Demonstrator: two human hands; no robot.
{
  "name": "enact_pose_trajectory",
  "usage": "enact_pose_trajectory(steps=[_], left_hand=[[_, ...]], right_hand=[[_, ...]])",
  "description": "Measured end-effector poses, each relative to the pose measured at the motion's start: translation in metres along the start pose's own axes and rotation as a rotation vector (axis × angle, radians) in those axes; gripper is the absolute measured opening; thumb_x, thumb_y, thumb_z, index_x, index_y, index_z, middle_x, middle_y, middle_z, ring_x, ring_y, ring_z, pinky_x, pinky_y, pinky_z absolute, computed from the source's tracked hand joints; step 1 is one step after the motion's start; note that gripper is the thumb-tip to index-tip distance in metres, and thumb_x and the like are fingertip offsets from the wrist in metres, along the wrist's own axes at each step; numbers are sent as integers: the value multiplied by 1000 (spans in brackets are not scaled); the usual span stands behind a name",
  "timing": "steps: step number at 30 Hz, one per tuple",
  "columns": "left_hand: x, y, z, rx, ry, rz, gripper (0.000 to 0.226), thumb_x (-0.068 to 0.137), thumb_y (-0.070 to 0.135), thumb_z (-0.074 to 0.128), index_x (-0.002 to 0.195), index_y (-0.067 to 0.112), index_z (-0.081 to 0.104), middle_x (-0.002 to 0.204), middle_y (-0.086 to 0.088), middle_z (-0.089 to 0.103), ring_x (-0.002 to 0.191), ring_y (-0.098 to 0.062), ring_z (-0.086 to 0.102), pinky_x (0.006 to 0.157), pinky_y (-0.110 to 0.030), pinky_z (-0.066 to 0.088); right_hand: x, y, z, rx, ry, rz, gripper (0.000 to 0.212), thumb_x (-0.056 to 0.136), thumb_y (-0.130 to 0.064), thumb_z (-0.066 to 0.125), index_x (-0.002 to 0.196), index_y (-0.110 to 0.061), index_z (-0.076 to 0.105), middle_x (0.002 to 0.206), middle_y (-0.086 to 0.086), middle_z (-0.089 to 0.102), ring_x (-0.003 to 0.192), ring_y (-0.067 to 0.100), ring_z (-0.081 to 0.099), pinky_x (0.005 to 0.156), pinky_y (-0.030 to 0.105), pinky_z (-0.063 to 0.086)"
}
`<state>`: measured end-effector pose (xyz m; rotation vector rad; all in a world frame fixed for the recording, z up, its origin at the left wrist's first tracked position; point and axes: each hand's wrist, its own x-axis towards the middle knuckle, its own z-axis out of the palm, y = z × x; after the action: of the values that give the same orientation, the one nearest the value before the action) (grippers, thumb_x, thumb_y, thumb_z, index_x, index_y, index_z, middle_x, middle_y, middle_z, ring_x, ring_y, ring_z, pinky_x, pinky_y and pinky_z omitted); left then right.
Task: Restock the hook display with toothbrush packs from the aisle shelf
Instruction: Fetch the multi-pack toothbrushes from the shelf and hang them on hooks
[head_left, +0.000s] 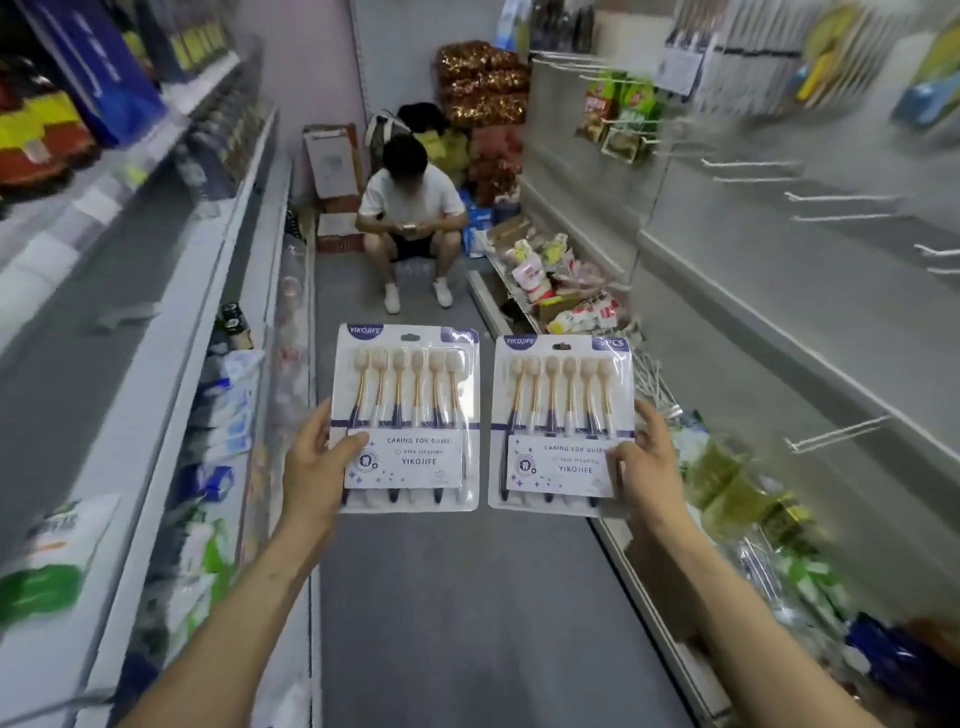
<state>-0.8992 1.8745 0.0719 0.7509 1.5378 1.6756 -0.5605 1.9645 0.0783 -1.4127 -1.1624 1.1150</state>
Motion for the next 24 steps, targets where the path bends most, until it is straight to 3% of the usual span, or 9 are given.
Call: enact_pose_trajectory(steps=[3, 8, 12, 15, 24], left_hand=[[75, 14, 42, 4, -91, 14, 51, 95, 0, 68, 136, 30, 63, 120, 9, 77, 111, -14, 74, 92, -40, 61], [181, 19, 105, -18, -215, 23, 52, 94, -5, 66, 134, 29, 64, 114, 8, 79, 102, -12, 76, 75, -25, 59], [267, 13, 148, -10, -255, 20, 53, 93, -3, 68, 138, 24, 61, 120, 1, 77, 106, -20, 75, 84, -38, 60], [323, 17, 176, 3, -261, -12, 54, 94, -2, 69, 140, 24, 60, 119, 2, 77, 106, -20, 75, 83, -37, 59], [495, 18, 260, 2, -384, -51, 54, 92, -3, 71, 136, 28, 62, 119, 2, 77, 106, -20, 75, 85, -39, 60]], right_hand=[[44, -17, 12, 8, 108, 12, 67, 92, 14, 45, 147, -25, 44, 116, -4, 67, 82, -9, 68, 65, 12, 54], [120, -32, 30, 60, 212, 6, 64, 95, 11, 46, 142, -33, 45, 119, -7, 68, 93, -1, 72, 73, 23, 60], [200, -39, 55, 112, 294, -12, 63, 93, 12, 46, 138, -32, 44, 119, -10, 68, 99, 5, 71, 77, 25, 62], [256, -43, 78, 157, 296, 35, 64, 91, 8, 45, 139, -34, 47, 124, -1, 71, 111, 19, 71, 94, 50, 61], [394, -59, 130, 215, 365, 78, 68, 84, -2, 47, 122, -58, 54, 126, -4, 71, 112, 25, 73, 90, 59, 61]])
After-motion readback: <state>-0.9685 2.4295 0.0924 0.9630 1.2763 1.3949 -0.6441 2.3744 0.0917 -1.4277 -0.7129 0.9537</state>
